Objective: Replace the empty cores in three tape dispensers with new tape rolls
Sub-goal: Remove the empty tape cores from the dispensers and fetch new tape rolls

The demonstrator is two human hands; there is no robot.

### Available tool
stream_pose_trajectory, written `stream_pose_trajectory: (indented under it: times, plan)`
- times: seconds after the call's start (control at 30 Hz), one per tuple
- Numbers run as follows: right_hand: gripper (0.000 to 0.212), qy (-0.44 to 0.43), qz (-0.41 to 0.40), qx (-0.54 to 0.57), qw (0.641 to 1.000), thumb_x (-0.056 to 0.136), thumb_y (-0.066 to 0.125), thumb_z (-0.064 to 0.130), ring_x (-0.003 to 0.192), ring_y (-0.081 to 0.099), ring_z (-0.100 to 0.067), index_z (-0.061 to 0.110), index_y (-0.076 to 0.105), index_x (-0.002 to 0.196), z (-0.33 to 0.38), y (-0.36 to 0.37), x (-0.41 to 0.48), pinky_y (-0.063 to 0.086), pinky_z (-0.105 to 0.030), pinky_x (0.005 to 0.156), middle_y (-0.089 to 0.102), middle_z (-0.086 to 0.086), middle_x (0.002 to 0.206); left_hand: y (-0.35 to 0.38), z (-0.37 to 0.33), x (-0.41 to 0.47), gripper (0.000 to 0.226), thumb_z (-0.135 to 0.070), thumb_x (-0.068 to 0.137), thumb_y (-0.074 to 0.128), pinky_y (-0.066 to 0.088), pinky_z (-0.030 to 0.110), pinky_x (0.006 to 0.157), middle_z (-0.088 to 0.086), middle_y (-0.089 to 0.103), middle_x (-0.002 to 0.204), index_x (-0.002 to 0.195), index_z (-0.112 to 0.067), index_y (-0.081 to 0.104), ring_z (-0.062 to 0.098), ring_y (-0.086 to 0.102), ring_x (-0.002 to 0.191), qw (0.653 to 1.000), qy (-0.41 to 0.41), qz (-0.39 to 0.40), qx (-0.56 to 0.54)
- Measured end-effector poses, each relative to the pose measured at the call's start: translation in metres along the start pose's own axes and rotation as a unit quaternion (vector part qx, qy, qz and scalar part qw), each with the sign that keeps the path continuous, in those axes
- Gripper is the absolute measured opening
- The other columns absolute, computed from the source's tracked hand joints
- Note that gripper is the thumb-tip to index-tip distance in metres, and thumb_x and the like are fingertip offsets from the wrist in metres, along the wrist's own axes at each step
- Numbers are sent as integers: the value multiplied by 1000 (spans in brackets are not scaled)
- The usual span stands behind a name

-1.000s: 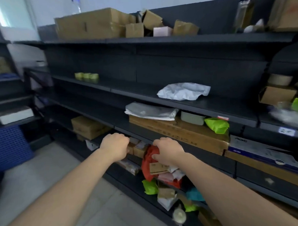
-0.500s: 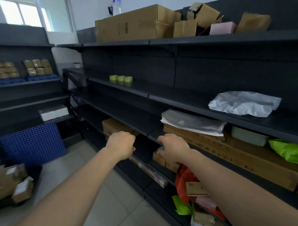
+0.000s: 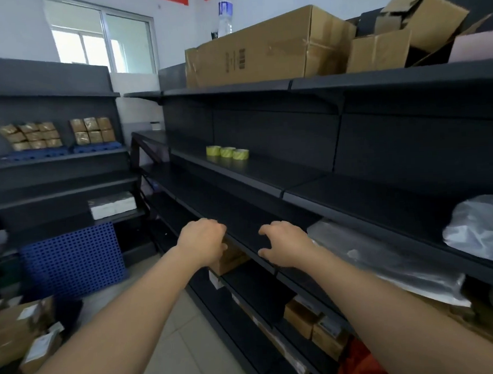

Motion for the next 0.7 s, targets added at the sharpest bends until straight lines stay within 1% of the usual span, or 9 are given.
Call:
stream_pose_trajectory:
  times: [0.1, 0.2, 0.3, 0.4, 0.5, 0.7]
  plan:
    - [55, -9, -3, 4, 1000, 92, 57, 41, 122, 47, -25, 20, 42, 141, -1, -1, 43, 47, -38, 93, 49, -5, 136, 5, 25, 31, 27, -31, 92, 47, 51, 37, 81, 4, 59, 110, 112, -15, 58, 23, 57, 104, 1000, -14, -2, -1]
    - [56, -17, -9, 8, 1000, 92, 58, 40, 123, 48, -25, 20, 41, 142, 1, -1, 87, 47, -37, 94, 49, -5, 138, 15, 55, 67, 31, -34, 92, 49, 51, 37, 81, 3, 60, 112, 116, -17, 58, 23, 57, 104, 1000, -26, -8, -8]
    - [56, -22, -20, 7, 1000, 92, 58, 40, 124, 48, -24, 20, 41, 142, 5, 1, 137, 47, -39, 96, 49, -5, 139, 26, 88, 106, 32, -38, 91, 51, 52, 40, 83, 3, 60, 110, 114, -17, 59, 23, 57, 103, 999, -33, -18, -14]
    - [54, -22, -39, 13, 999, 93, 57, 40, 126, 46, -24, 22, 42, 141, 11, 1, 191, 46, -39, 98, 48, -4, 139, 35, 120, 147, 34, -38, 91, 52, 51, 39, 82, 2, 60, 109, 117, -17, 57, 23, 57, 104, 999, -31, -32, -18]
    - [50, -20, -76, 16, 997, 93, 57, 39, 124, 48, -22, 23, 45, 139, 18, -8, 244, 47, -38, 95, 51, -2, 136, 45, 152, 187, 35, -39, 91, 53, 51, 38, 81, 2, 60, 110, 118, -17, 58, 23, 56, 106, 999, -26, -38, -23]
    - [47, 7, -108, 17, 994, 92, 58, 39, 123, 48, -21, 23, 48, 136, 18, -23, 341, 48, -40, 95, 54, 0, 133, 57, 218, 271, 41, -40, 92, 52, 51, 40, 87, 3, 58, 121, 125, -16, 55, 23, 54, 112, 999, -16, -31, -33]
Point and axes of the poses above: each hand's wrist, its own x-axis towards the middle knuckle, its own y-axis out of the palm, z = x × y, the point moved 9 cm from there along x, towards the middle knuckle
